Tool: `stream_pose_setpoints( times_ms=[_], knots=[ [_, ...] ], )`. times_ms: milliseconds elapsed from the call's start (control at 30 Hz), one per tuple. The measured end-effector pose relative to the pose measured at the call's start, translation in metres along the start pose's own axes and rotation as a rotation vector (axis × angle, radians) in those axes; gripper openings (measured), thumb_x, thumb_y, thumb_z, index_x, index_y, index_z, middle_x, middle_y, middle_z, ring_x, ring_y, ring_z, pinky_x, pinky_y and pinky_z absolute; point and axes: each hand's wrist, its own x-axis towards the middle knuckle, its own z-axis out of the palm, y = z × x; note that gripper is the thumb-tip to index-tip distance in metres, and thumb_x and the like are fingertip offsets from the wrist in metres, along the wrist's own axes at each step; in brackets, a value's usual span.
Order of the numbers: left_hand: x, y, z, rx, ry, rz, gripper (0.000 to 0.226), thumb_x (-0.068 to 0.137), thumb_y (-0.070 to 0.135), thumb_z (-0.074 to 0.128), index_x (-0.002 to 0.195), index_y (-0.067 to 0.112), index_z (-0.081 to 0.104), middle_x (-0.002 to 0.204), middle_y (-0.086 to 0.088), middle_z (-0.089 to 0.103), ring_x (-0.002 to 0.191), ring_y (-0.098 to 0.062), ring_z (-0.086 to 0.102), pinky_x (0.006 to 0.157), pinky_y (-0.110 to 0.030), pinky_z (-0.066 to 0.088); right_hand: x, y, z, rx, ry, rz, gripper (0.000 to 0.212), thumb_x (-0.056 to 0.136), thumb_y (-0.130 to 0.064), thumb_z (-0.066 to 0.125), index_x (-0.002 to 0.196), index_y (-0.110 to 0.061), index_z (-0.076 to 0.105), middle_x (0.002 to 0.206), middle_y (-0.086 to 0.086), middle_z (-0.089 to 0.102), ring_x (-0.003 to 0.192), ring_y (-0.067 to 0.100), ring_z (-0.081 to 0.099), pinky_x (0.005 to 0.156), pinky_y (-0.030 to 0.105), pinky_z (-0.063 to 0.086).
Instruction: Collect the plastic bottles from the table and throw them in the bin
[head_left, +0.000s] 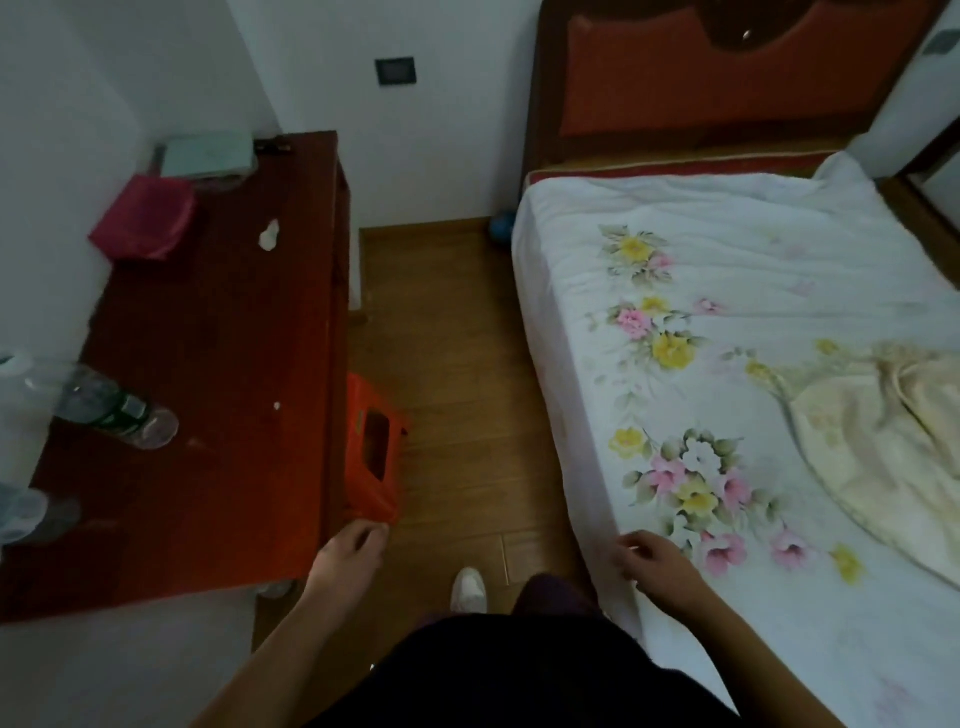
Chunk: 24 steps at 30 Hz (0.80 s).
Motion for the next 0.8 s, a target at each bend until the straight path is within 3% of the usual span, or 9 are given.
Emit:
stream_pose_setpoints(
  times_ms=[233,367,467,533,633,800],
  knots=[
    [0.066,0.07,-0.031,-0.032,0.053,0.048,0.02,0.102,0.04,0.049,0.098,0.033,0.068,0.099,0.003,0.073,0.088,-0.019,0.072,0.067,-0.032,0.05,0.081,-0.044,-0.037,-0.009,-0.026,0.037,0.012,0.095,-0.02,0.061,0.103,-0.013,0.067,0.09,0.007,0.075,0.081,0.023,0.073,0.067,0.028,0.051],
    [0.102,0.083,-0.052,-0.094,0.139,-0.008,0.021,0.101,0.042,0.049,0.098,0.035,0.068,0.099,0.002,0.074,0.087,-0.024,0.073,0.068,-0.033,0.051,0.153,-0.114,-0.054,-0.08,-0.101,-0.04,0.007,0.092,-0.019,0.062,0.091,-0.014,0.067,0.087,0.01,0.074,0.084,0.029,0.071,0.072,0.034,0.051],
    [0.116,0.086,-0.063,-0.199,0.242,-0.092,0.02,0.101,0.04,0.049,0.1,0.033,0.067,0.1,0.004,0.073,0.088,-0.018,0.071,0.075,-0.04,0.055,0.203,-0.183,-0.06,-0.168,-0.204,-0.144,0.013,0.092,-0.022,0.06,0.083,-0.015,0.065,0.083,0.002,0.069,0.08,0.021,0.066,0.071,0.033,0.049],
    [0.118,0.088,-0.067,-0.28,0.318,-0.163,0.019,0.101,0.036,0.05,0.097,0.031,0.068,0.1,0.002,0.074,0.088,-0.018,0.071,0.077,-0.042,0.056,0.23,-0.232,-0.059,-0.234,-0.302,-0.181,0.01,0.094,-0.029,0.06,0.093,-0.022,0.067,0.094,-0.003,0.068,0.087,0.013,0.065,0.077,0.027,0.051],
    [0.108,0.09,-0.068,-0.41,0.47,-0.243,0.018,0.102,0.029,0.052,0.093,0.03,0.068,0.098,0.0,0.074,0.085,-0.019,0.072,0.071,-0.036,0.053,0.267,-0.3,-0.046,-0.355,-0.421,-0.281,0.014,0.095,-0.038,0.058,0.105,-0.031,0.064,0.104,-0.008,0.067,0.098,0.01,0.066,0.092,0.034,0.054],
    [0.079,0.075,-0.066,-0.477,0.673,-0.392,0.019,0.1,0.038,0.054,0.097,0.027,0.07,0.091,0.002,0.074,0.084,-0.021,0.07,0.077,-0.041,0.057,0.29,-0.404,-0.004,-0.513,-0.563,-0.438,0.021,0.097,-0.036,0.056,0.115,-0.027,0.062,0.104,-0.009,0.067,0.096,0.005,0.064,0.077,0.023,0.05]
  ],
)
